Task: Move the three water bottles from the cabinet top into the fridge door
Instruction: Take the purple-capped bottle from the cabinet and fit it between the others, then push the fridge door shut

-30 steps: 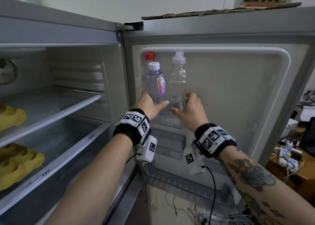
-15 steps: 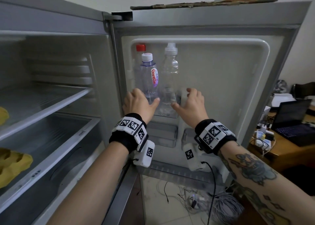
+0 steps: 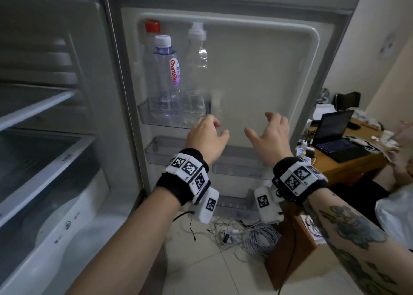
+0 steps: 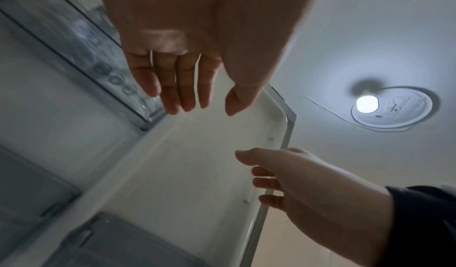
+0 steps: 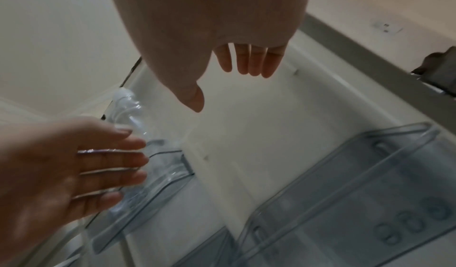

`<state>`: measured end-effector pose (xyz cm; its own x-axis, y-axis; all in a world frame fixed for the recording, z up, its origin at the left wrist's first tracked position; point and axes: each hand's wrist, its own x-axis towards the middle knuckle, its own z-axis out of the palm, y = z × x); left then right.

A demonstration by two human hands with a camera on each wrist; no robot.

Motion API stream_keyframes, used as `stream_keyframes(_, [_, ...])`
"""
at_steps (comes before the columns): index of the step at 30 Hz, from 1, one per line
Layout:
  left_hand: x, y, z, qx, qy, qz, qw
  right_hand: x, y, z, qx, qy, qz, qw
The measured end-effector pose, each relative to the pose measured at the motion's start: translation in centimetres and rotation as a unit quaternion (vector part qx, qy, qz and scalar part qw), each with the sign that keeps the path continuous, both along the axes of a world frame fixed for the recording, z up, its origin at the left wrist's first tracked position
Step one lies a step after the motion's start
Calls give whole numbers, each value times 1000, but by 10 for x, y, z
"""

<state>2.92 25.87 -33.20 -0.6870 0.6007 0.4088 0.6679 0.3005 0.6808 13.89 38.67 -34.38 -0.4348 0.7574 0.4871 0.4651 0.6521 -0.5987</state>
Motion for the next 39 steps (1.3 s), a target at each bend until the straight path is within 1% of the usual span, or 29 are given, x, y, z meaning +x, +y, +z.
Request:
stream_keyframes(3, [14,17,-2,-27,7,-13,1000,21,23,1,-13,29,-37,999])
stream_keyframes(6, [33,38,2,-56,36,-31,997,37,49,0,-34,65,-74,995])
stream_keyframes(8, [49,56,8,-78,73,-43,993,48,67,-3,-57,82,-85,991])
stream_keyframes(10, [68,78,17,-89,150,-53,983,60,86,-10,-101,84,-72,989])
stream_keyframes(12, [80,96,29,-110,245,-65,961,65,102,-20,-138,101,-56,984])
stream_keyframes(14, [96,118,39,-160,334,-73,926,70,121,-28,-172,132,-37,976])
stream_keyframes(15, [102,129,42,-187,365,-78,909,70,130,-32,-190,146,-26,970])
stream_keyframes(17, [118,153,45,-236,399,-80,882,71,148,-38,-236,175,3,956])
stream_keyframes(19, [128,170,44,-278,418,-78,861,68,157,-41,-274,204,33,939])
stream_keyframes(21, [137,182,40,-311,435,-68,842,62,165,-42,-297,213,58,929])
stream_keyframes(23, [145,191,39,-343,447,-50,825,55,177,-46,-308,195,77,928])
stream_keyframes(25, [148,197,40,-366,456,-35,810,47,183,-49,-298,165,98,935])
stream_keyframes(27, [150,201,44,-387,465,-20,796,46,185,-50,-296,153,128,934])
stream_keyframes(29, [150,203,49,-397,473,-14,787,49,180,-48,-307,161,154,925])
stream_keyframes(31, [150,206,54,-413,478,-3,775,55,181,-47,-313,170,162,920])
stream_keyframes(37, [153,198,50,-430,496,24,754,78,177,-51,-318,150,179,919])
stream_keyframes(39, [158,186,48,-421,503,28,754,84,169,-55,-302,155,179,923])
